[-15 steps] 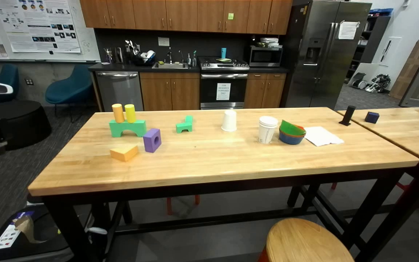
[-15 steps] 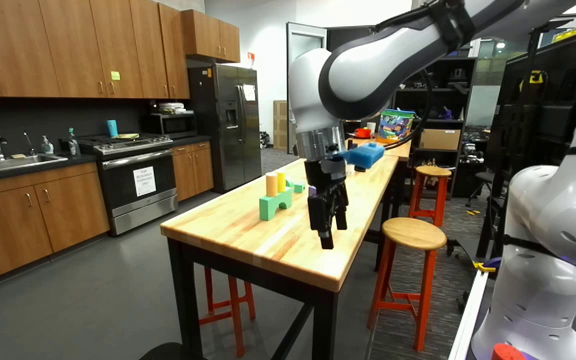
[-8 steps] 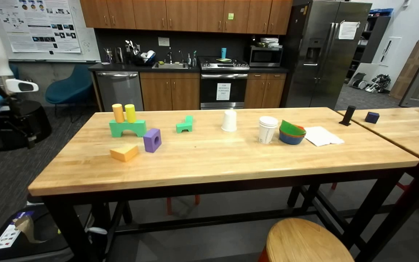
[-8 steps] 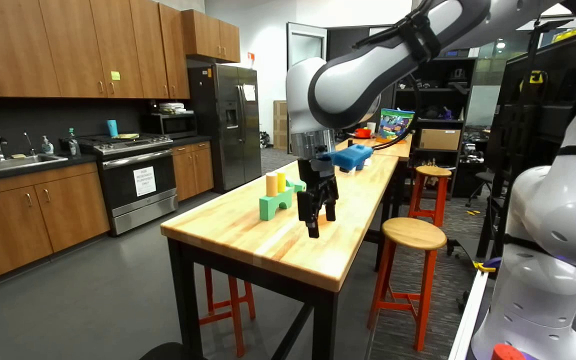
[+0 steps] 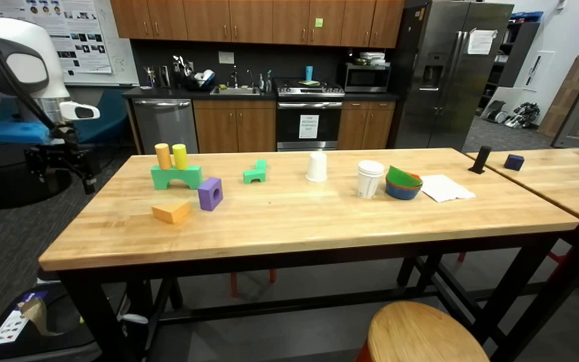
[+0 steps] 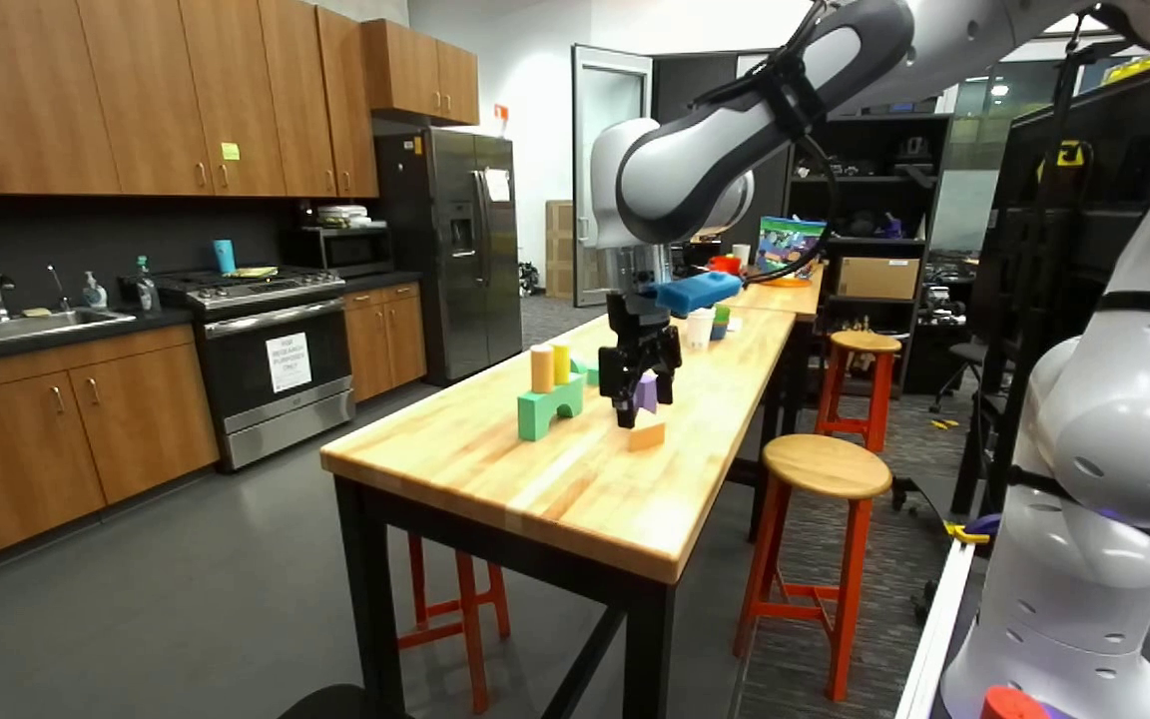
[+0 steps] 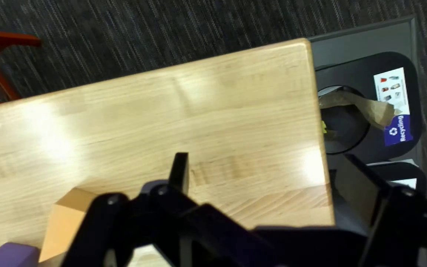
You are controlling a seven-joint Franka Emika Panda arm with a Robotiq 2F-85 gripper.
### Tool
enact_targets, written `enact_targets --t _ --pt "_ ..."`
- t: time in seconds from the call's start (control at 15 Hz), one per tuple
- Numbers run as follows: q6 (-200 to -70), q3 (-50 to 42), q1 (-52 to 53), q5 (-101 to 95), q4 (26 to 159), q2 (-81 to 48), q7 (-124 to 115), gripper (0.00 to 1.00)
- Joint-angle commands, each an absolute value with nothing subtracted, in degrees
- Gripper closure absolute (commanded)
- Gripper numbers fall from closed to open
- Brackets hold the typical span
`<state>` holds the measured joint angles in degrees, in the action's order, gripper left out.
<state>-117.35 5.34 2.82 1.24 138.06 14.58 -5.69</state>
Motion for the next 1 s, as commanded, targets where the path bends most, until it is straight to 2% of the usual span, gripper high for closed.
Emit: enact_targets --t 0.0,0.93 --pt "-117.7 3.6 1.2 -0.9 137.6 14.2 -5.9 0.0" --pt "-118.2 -1.8 -2.9 -0.6 138.0 14.5 -5.4 0.0"
